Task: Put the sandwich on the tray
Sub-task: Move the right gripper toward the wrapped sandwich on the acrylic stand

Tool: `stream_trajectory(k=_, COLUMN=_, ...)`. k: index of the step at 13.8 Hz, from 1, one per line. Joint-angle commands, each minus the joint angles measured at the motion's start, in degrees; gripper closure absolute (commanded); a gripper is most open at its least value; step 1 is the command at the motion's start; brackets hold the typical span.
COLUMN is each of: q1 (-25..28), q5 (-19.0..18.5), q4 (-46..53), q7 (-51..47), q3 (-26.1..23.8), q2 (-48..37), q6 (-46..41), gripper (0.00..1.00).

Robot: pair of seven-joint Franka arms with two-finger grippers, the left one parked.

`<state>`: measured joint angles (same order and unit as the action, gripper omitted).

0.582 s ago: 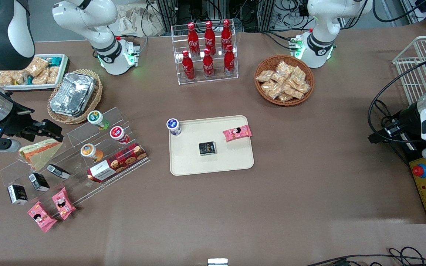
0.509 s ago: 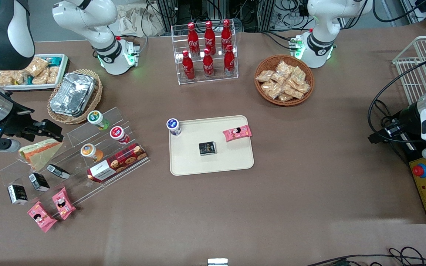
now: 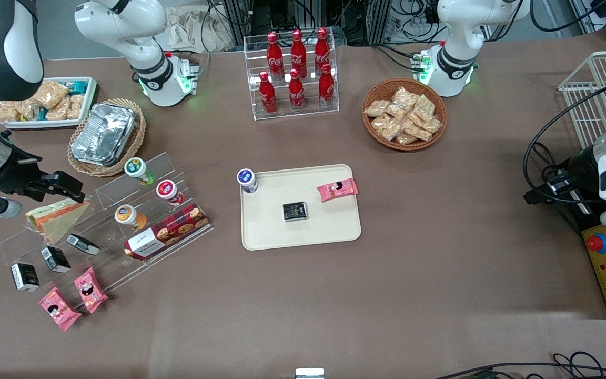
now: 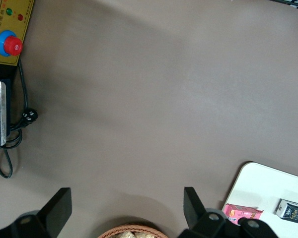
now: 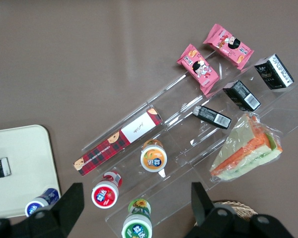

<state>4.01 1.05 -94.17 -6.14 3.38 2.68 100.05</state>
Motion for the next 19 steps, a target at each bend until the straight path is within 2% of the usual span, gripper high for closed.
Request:
stream_trajectory(k=1, q1=-0.66, q5=-0.43, q4=1.1, q7=-1.15, q3=0.48, q2=0.31, q6=-1.0, gripper=0.04)
stream_trajectory(k=8, q1=-3.82, q5=-0.79, q4=0.39, q7=3.86, q3=1.28, q2=0.31, q6=-1.26, gripper=0.04)
stream_trajectory(k=14, q1=-5.68, q5=2.47, q4=0.66, q7=-10.27, q3=3.65, q2=1.1, q6=-1.17, gripper=0.04)
stream_trajectory(k=17, q1=-6.99, q5=5.36, q4=0.57, q7=-11.44, q3=4.53, q2=1.28, q6=-1.96, gripper=0.04)
stream_trajectory(k=19, q1=-7.78, q5=5.63, q4=0.57, q7=-15.55, q3=4.53, q2=1.37, q6=-1.96, gripper=0.04)
